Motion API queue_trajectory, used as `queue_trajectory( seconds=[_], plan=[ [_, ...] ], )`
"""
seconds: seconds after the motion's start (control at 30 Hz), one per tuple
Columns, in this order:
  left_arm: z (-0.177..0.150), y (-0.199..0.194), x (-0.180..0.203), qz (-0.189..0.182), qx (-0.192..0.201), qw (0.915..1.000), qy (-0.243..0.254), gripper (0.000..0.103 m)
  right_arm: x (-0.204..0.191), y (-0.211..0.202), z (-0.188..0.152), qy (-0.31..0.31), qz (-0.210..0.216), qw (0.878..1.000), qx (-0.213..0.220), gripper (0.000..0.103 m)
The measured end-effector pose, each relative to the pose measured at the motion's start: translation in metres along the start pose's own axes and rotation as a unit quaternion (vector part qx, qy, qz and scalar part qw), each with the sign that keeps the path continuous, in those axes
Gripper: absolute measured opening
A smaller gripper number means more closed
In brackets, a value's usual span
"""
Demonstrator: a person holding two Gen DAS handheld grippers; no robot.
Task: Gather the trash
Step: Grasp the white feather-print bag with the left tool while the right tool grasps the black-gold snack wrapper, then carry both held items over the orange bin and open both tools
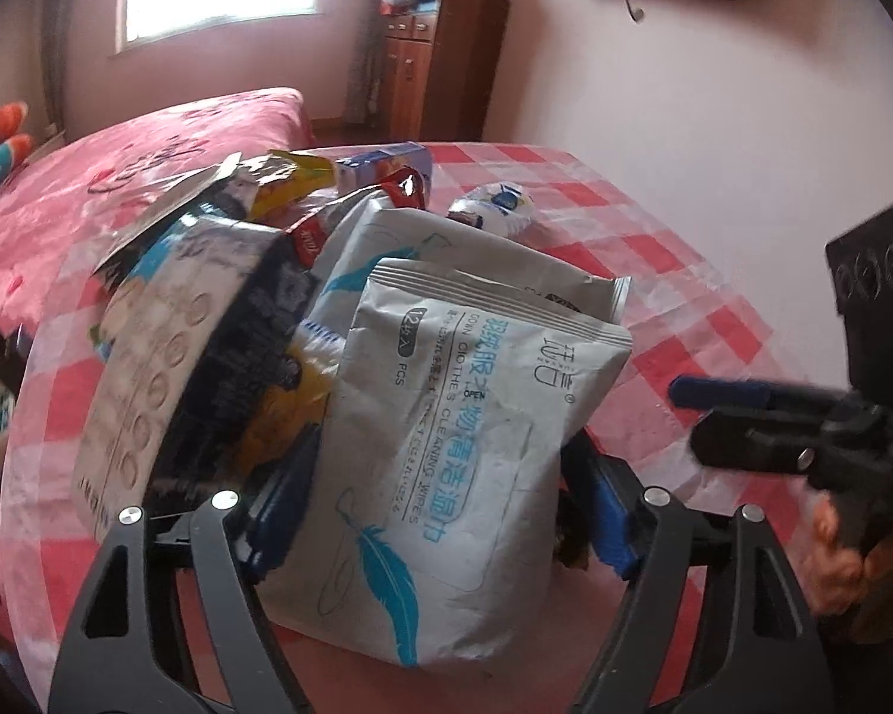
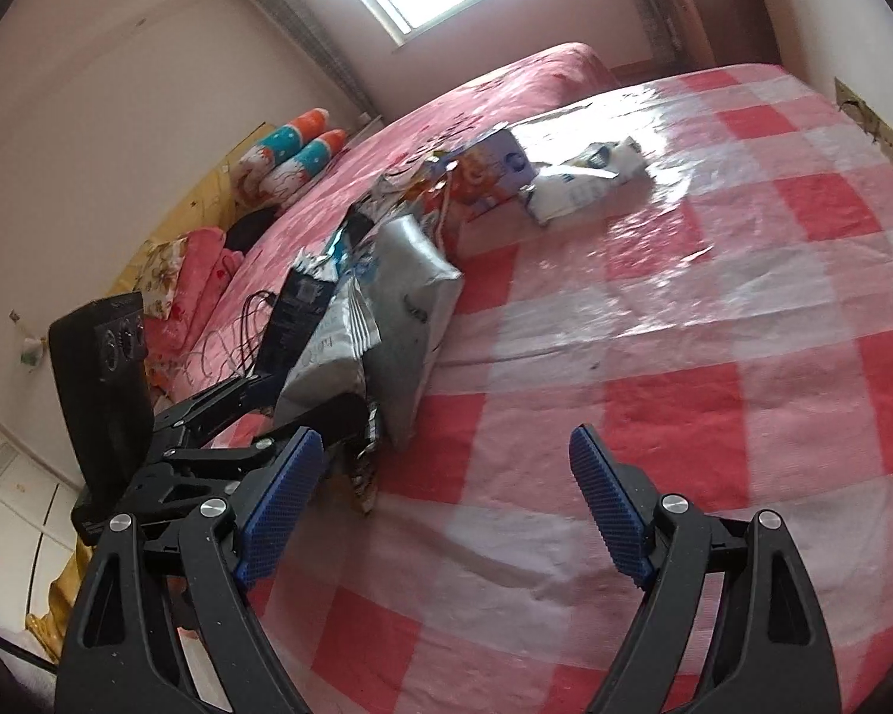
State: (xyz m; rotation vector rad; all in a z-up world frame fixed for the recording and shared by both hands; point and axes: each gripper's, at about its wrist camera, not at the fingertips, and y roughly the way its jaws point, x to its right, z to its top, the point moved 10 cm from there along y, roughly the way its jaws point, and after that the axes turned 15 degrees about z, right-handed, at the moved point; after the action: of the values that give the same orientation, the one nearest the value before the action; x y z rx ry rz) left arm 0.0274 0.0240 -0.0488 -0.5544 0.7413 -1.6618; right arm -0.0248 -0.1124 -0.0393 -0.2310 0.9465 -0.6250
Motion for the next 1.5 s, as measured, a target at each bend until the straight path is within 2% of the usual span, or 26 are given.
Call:
queue_trajectory(
  seconds=[0.2, 0.43, 0.73, 0.93, 1.13, 1.2, 1.27, 1.3, 1.5],
  plan=[
    [-0.002, -0.027, -0.016, -0.004, 0.016, 0.9985, -0.051, 0.078, -0.019, 0.014, -0.008, -0.015, 0.015, 1.000, -0.021, 0.072],
    [-0.008, -0.058, -0.045, 0.022, 0.035, 0.9949, -0.092, 0.078, -0.043, 0.039, -0.017, -0.050, 0.017, 0.997, -0.053, 0.054],
    [-0.031, -0.071, -0.079, 0.059, 0.034, 0.9900, -0.123, 0.078, -0.039, 0.075, -0.012, -0.075, -0.031, 0.993, -0.086, 0.043],
    [-0.044, -0.078, -0.093, 0.064, 0.032, 0.9876, -0.140, 0.078, -0.044, 0.092, -0.008, -0.113, -0.068, 0.986, -0.104, 0.043],
    [-0.052, -0.080, -0.101, 0.067, 0.031, 0.9856, -0.152, 0.078, -0.046, 0.112, -0.005, -0.163, -0.104, 0.973, -0.128, 0.043],
    [-0.056, -0.081, -0.103, 0.067, 0.030, 0.9850, -0.157, 0.078, -0.047, 0.115, -0.006, -0.184, -0.123, 0.966, -0.133, 0.040],
    [-0.059, -0.081, -0.104, 0.065, 0.028, 0.9846, -0.160, 0.078, -0.046, 0.115, -0.009, -0.211, -0.145, 0.957, -0.133, 0.030],
    [-0.061, -0.081, -0.104, 0.065, 0.027, 0.9847, -0.159, 0.078, -0.047, 0.115, -0.011, -0.219, -0.151, 0.955, -0.134, 0.030],
    [-0.065, -0.081, -0.105, 0.065, 0.026, 0.9836, -0.166, 0.078, -0.045, 0.105, -0.016, -0.221, -0.156, 0.954, -0.131, 0.024]
  ],
)
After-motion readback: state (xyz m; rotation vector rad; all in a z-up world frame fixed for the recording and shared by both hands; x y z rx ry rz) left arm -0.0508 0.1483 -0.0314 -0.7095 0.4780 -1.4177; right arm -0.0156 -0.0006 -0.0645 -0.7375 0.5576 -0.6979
